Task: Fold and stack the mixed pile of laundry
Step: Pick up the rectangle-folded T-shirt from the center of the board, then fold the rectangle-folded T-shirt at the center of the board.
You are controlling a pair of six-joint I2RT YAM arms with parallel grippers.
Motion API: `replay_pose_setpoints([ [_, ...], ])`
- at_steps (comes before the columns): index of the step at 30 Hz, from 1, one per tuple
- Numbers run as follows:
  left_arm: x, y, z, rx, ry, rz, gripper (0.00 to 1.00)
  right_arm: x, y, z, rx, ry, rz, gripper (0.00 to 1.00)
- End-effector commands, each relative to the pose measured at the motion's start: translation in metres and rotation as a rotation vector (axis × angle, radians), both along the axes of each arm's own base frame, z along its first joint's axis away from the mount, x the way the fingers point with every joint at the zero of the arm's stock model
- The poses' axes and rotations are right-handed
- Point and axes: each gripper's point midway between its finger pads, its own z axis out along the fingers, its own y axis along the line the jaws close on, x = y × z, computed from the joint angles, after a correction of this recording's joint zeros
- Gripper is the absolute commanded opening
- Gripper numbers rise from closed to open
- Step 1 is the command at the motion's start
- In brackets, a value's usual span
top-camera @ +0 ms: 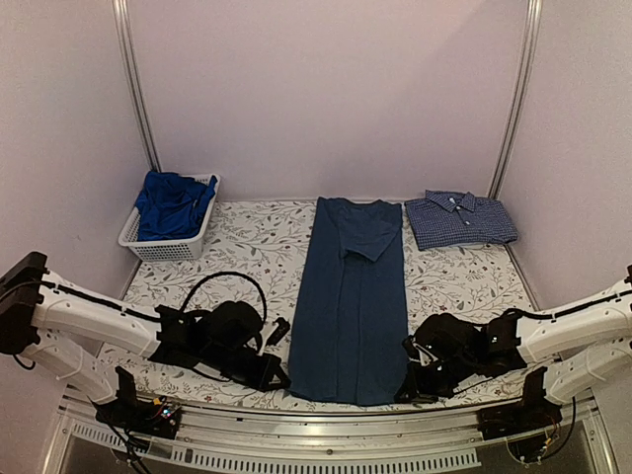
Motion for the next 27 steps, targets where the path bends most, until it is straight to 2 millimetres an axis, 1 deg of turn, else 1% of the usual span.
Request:
replay_pose_setpoints([
  [1,0.031,-0.014,0.018,-0.007,-0.09,-0.002,0.0,0.038,-0.014,0.02,-0.018,-0.091,-0.084,0.0],
  [3,0.049,-0.021,0.024,-0.011,-0.114,0.006,0.0,0.059,-0.019,0.027,-0.01,-0.133,-0.109,0.0],
  [5,0.071,-0.025,0.029,-0.017,-0.139,0.028,0.0,0.081,-0.023,0.033,-0.006,-0.17,-0.129,0.0],
  [7,0.098,-0.027,0.032,-0.017,-0.162,0.056,0.0,0.104,-0.023,0.044,0.001,-0.221,-0.134,0.0],
  [9,0.124,-0.031,0.039,-0.023,-0.19,0.074,0.0,0.127,-0.024,0.048,-0.01,-0.254,-0.141,0.0],
  [14,0.181,-0.036,0.046,-0.029,-0.24,0.11,0.0,0.19,-0.026,0.062,-0.017,-0.358,-0.14,0.0],
  [16,0.203,-0.035,0.044,-0.034,-0.248,0.13,0.0,0.215,-0.028,0.057,-0.03,-0.373,-0.143,0.0],
  [17,0.214,-0.034,0.045,-0.037,-0.256,0.14,0.0,0.228,-0.028,0.06,-0.031,-0.394,-0.137,0.0],
  [18,0.226,-0.033,0.044,-0.037,-0.267,0.152,0.0,0.24,-0.03,0.054,-0.045,-0.392,-0.14,0.0],
  [19,0.236,-0.033,0.045,-0.036,-0.28,0.158,0.0,0.254,-0.033,0.056,-0.047,-0.407,-0.148,0.0],
  [21,0.256,-0.036,0.046,-0.04,-0.301,0.169,0.0,0.275,-0.034,0.048,-0.05,-0.407,-0.145,0.0],
  [24,0.28,-0.037,0.04,-0.045,-0.308,0.181,0.0,0.304,-0.035,0.05,-0.038,-0.434,-0.152,0.0],
  [25,0.288,-0.037,0.037,-0.044,-0.307,0.186,0.0,0.313,-0.036,0.047,-0.043,-0.433,-0.154,0.0],
  [26,0.296,-0.035,0.034,-0.041,-0.307,0.195,0.0,0.324,-0.036,0.052,-0.037,-0.45,-0.158,0.0],
  [27,0.303,-0.035,0.032,-0.043,-0.307,0.198,0.0,0.332,-0.037,0.05,-0.037,-0.452,-0.157,0.0],
])
